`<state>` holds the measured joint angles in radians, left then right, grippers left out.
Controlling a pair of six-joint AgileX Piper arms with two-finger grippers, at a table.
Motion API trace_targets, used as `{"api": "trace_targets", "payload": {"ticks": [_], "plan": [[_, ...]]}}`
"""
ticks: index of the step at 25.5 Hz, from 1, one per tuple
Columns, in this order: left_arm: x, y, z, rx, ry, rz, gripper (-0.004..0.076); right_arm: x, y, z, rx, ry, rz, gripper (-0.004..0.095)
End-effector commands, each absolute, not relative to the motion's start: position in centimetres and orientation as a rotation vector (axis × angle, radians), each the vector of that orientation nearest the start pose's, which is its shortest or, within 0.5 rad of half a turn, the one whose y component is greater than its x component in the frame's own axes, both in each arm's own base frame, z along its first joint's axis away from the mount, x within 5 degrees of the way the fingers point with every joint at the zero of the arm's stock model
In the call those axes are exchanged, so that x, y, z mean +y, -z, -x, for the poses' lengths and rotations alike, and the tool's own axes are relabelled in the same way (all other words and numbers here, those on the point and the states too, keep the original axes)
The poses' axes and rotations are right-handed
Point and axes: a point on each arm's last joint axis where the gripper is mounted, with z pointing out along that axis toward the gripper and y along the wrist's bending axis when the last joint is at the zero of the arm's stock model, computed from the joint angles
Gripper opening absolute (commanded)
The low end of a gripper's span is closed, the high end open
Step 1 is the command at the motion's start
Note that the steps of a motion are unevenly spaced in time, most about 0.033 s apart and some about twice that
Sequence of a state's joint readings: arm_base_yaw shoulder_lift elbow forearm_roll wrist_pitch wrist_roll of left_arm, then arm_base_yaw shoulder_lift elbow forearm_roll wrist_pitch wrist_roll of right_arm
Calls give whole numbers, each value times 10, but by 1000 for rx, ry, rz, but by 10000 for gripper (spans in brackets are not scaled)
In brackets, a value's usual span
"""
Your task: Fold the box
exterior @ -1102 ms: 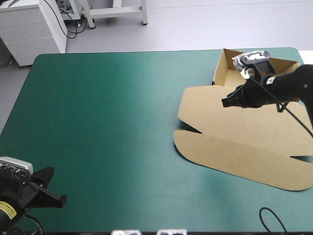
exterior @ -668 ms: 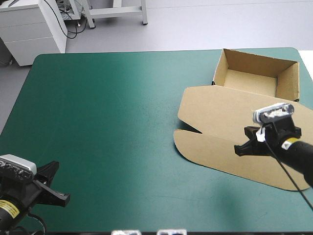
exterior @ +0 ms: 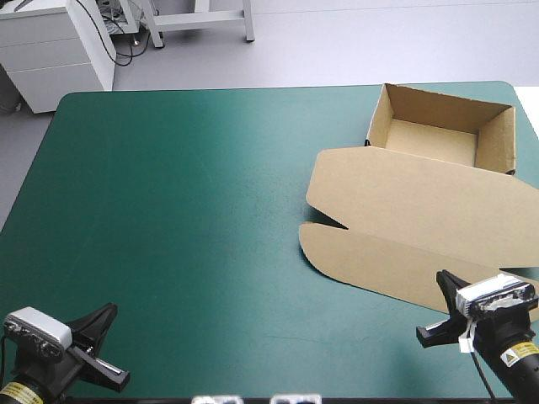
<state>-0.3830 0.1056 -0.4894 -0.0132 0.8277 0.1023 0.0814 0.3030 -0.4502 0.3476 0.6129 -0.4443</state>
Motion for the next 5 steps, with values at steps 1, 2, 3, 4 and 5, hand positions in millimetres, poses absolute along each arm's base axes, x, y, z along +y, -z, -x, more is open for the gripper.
{"api": "trace_targets", "payload": {"ticks": [1,2,3,4,5], "plan": [[-11,-300,-23,1819,224,-451,-8,22,-295,-58,1815,-143,331,-19],[-11,-300,-23,1826,223,-453,-8,22,-293,-57,1815,-146,330,-19],[-11,-298,-22,1844,222,-458,-8,22,-294,-55,1797,-151,324,-19],[-11,-297,-22,1853,221,-460,-8,22,-295,-54,1793,-150,324,-19],[-10,-296,-22,1862,216,-463,-8,22,-294,-53,1796,-154,323,-19]]}}
